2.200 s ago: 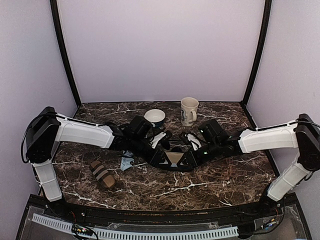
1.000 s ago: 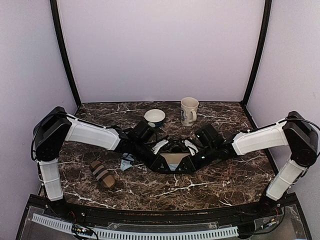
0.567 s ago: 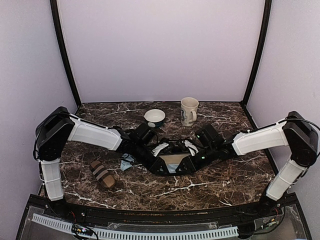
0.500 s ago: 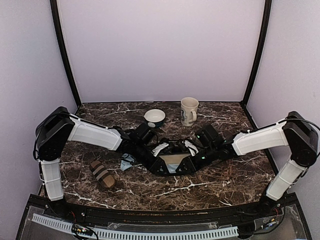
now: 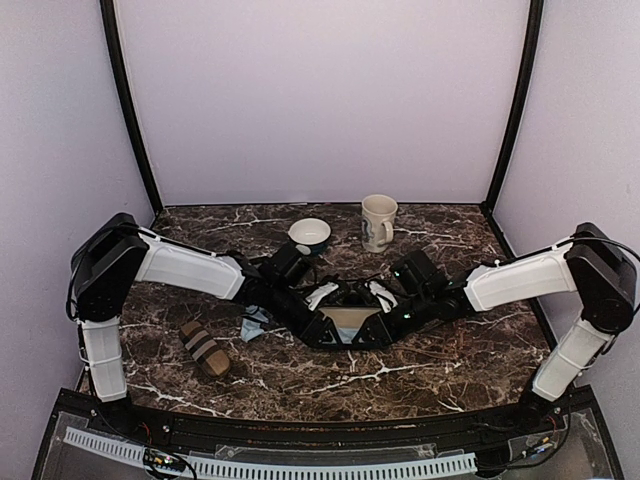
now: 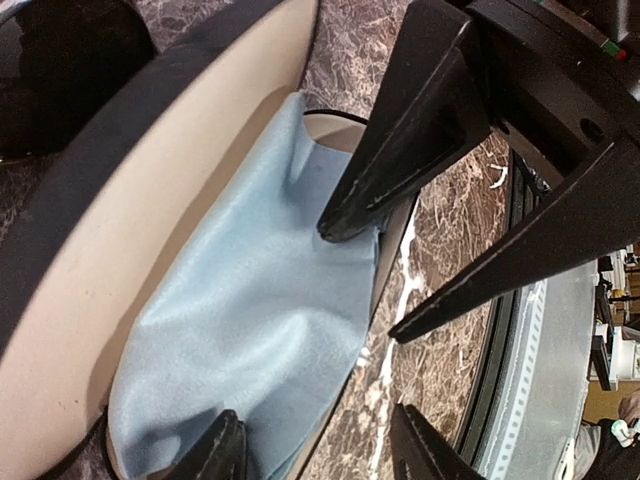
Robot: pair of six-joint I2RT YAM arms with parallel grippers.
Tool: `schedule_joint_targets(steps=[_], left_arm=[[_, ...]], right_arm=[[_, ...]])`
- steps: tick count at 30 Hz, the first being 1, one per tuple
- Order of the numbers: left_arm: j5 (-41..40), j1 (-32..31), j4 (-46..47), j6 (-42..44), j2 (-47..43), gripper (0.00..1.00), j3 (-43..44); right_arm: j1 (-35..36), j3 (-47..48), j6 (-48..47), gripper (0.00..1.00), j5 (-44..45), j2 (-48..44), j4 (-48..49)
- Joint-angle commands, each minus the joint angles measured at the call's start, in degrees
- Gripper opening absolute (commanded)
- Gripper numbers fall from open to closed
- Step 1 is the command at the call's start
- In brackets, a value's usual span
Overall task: Organize the sunglasses
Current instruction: Adjust the folded cleaning cloth on the sunglasses case.
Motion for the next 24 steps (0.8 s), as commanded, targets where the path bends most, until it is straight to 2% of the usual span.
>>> schedule_joint_targets(steps=[1, 17, 24], left_arm=[[0.07, -0.21, 1.09, -0.52, -2.81, 0.51, 1.27], [-1.91, -0.21, -0.49, -0.05, -7.92, 0.51, 2.63], [-11.22, 1.3, -0.13, -1.24, -11.57, 0.53, 2.3]], right_arm=[[-0.31, -0.71, 0.27, 0.4, 0.66, -2.9, 0.62], [-0.59, 1.37, 1.03, 0.39, 1.72, -5.71, -0.51], [-3.0, 2.89, 3.08, 0.4, 6.28, -9.4, -1.05]])
